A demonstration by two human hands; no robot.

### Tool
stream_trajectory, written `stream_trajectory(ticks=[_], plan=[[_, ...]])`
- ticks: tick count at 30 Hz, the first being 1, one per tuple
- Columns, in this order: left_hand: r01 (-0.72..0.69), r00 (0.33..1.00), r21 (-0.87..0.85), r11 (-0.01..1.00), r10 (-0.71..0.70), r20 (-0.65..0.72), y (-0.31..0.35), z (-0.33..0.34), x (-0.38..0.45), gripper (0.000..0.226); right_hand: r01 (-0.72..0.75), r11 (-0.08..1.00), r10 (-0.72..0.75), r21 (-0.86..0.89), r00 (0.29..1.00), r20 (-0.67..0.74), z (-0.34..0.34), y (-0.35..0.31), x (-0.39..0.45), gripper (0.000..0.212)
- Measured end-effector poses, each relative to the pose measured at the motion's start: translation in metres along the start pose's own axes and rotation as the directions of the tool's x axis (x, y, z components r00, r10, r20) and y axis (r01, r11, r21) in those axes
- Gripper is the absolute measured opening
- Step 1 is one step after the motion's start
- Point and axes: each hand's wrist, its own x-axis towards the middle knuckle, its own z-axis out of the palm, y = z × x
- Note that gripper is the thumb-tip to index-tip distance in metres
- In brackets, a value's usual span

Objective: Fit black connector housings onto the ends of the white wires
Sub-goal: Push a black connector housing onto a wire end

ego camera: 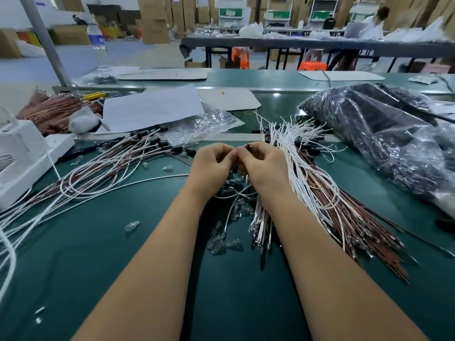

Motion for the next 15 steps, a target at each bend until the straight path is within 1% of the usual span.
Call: stream_trajectory(ticks=[2,5,8,10,13,15], plan=[[0.000,1.000,0.005,1.000,0.000,-0.007,0.001,0.001,-0.001,0.012,-0.006,1.000,0.006,0.025,1.000,-0.004,0.001,0.000,0.000,0.013],[-0.002,1.000,-0.008,1.000,0.002,-0.019,0.001,-0.001,-0.001,0.010,-0.039,0.988,0.040,0.149,0.999,0.000,-0.001,0.000,0.000,0.013],[-0.017,1.000,0.069,0.998,0.016,0.008,0.000,-0.007,-0.001,0.009,-0.067,0.968,0.069,0.242,0.998,0.003,-0.003,-0.001,0.002,0.012],[-0.024,1.000,0.076,0.997,0.024,-0.002,0.001,-0.009,-0.001,0.011,-0.079,0.964,0.075,0.255,0.997,0.023,-0.004,-0.001,0.003,0.012],[-0.016,0.999,0.008,1.000,0.017,-0.031,0.003,-0.008,0.000,0.012,-0.073,0.970,0.062,0.231,0.997,0.055,-0.004,-0.001,0.003,0.011],[-0.014,1.000,-0.008,1.000,0.014,-0.023,0.004,-0.007,-0.001,0.013,-0.058,0.975,0.045,0.216,0.997,0.066,-0.005,-0.001,0.003,0.010]])
